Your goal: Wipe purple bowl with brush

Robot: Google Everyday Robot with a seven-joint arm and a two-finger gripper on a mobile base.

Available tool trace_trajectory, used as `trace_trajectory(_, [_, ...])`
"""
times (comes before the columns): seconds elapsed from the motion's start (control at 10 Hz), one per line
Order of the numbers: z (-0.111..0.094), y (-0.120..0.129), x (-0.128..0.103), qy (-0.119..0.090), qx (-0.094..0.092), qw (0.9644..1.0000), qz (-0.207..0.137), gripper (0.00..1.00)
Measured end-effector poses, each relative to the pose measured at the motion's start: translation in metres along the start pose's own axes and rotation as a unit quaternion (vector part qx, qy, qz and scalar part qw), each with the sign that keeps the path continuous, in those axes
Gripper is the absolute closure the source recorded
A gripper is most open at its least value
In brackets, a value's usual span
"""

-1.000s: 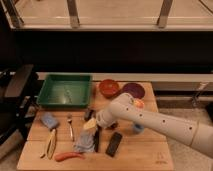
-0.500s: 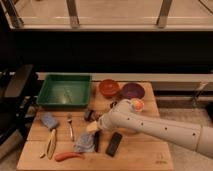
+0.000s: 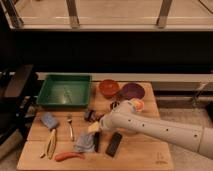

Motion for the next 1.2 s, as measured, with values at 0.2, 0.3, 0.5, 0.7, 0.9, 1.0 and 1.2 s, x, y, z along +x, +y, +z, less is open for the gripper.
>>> trace_trajectory(0.2, [0.0018,0.0009,0.0002,0.0,0.0,1.0,0.005,0.22])
trace_trajectory(0.3, [0.0027,-0.0016,0.0008,-0.001,0.001,1.0,0.004,0.22])
trace_trajectory(0.5, [-0.001,0.0015,-0.0024,-0.004,-0.001,1.0,0.005,0.22])
trace_trajectory(0.7, [-0.0001,0.0002,-0.0028,-0.005,-0.001,1.0,0.003,0.22])
trace_trajectory(0.9, [0.003,-0.0058,-0.004,-0.008,0.004,1.0,-0.001,0.22])
trace_trajectory(1.0, [0.0004,-0.0028,-0.0055,-0.009,0.002,1.0,0.001,0.22])
trace_trajectory(1.2, [0.0009,-0.0042,-0.0063,-0.01,0.003,0.9999,-0.001,0.22])
